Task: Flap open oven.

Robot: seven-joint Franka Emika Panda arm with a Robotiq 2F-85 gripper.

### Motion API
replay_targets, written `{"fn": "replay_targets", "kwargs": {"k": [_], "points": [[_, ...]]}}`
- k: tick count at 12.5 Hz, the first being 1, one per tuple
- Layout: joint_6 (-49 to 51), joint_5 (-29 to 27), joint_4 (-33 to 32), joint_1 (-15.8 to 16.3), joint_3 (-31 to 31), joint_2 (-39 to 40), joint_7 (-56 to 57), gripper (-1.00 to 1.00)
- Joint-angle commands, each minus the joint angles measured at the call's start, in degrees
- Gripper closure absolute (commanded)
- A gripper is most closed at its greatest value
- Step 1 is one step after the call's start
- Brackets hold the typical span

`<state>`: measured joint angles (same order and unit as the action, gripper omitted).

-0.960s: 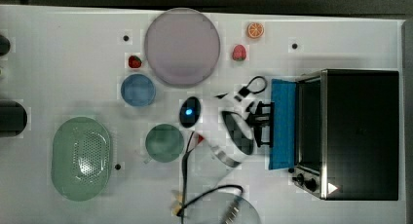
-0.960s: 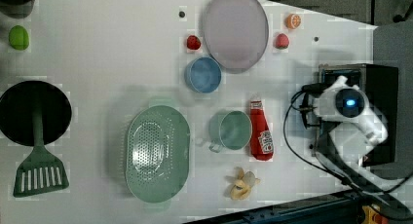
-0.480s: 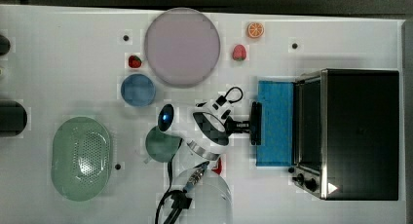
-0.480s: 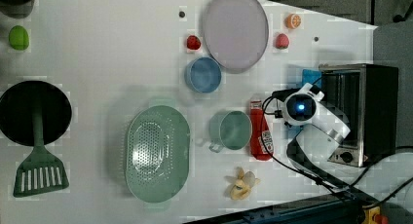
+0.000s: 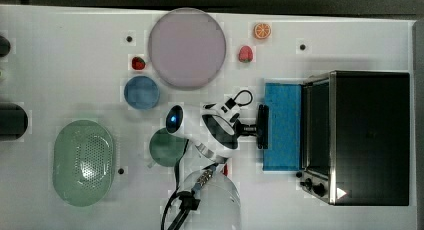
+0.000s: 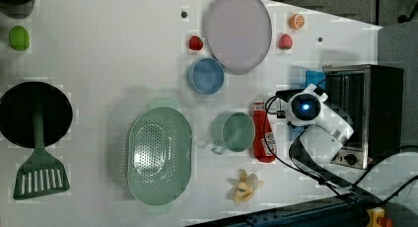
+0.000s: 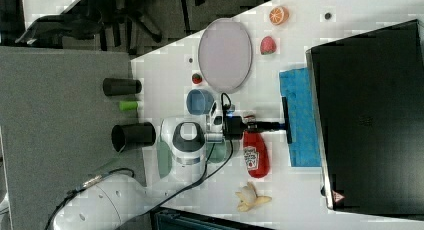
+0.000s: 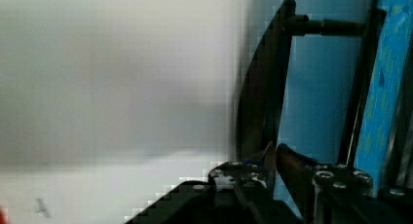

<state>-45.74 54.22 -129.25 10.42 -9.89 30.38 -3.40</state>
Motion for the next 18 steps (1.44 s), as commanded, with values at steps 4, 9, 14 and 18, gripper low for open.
{"fn": "replay_targets", "kwargs": {"k": [4,9,14,18], "points": [[-1.6,-25.7,1.5,-1.3,-2.3,-19.6,-4.2,0.65],[12.6,-41.3,4.0,-1.5,-3.5,-37.4,-3.5,0.65],[34.9,-48.7,14.9,-1.4,-3.2,-46.1,-3.8,0.65],[37.6,-48.9,18.7,-1.2,-1.9,-46.5,-3.8,0.65]]}}
